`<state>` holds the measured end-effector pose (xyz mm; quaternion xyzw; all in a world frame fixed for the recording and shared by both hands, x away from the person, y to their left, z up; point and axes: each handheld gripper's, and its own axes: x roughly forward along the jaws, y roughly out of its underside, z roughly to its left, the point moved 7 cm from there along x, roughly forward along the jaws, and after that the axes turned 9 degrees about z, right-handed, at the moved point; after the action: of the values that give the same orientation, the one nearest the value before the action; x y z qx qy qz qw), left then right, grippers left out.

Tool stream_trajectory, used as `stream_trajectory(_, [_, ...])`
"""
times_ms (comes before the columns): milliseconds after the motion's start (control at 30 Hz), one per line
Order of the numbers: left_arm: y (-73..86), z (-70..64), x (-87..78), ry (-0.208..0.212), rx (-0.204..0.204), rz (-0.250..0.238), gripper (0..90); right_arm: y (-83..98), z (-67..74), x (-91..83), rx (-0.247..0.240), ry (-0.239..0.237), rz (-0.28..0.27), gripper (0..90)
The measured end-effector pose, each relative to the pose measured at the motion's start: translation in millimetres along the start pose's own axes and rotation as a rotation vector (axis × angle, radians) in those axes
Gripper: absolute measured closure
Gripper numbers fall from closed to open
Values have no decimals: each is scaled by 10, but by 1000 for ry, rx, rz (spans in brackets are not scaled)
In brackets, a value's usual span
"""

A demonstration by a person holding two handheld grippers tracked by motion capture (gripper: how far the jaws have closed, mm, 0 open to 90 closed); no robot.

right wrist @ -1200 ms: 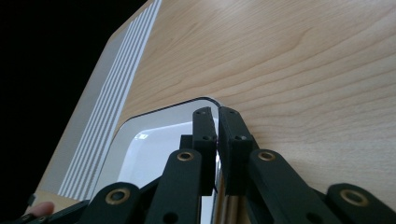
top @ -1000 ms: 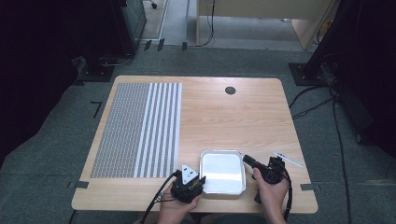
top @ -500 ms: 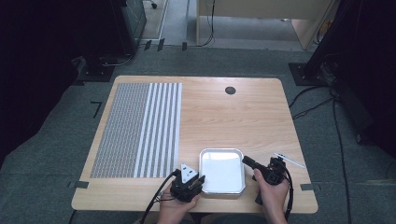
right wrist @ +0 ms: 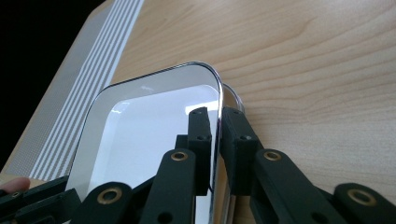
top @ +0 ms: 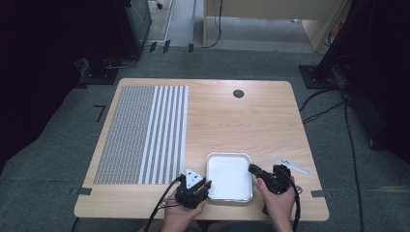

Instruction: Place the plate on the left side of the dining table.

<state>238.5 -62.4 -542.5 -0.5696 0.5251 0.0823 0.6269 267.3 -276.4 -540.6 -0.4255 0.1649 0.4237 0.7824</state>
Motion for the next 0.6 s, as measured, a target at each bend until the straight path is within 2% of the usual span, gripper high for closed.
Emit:
stream_trajectory(233, [-16, 6, -21, 2, -5, 0, 763, -13, 49, -39, -18, 12, -18, 848])
stream_trajectory(500, [-31, 21, -41, 13, -19, -6, 776, -18, 96, -53, -77, 40, -39, 845])
stream_trajectory(600, [-31, 29, -35, 17, -27, -4, 774, -8, 82, -22, -96, 66, -37, 841])
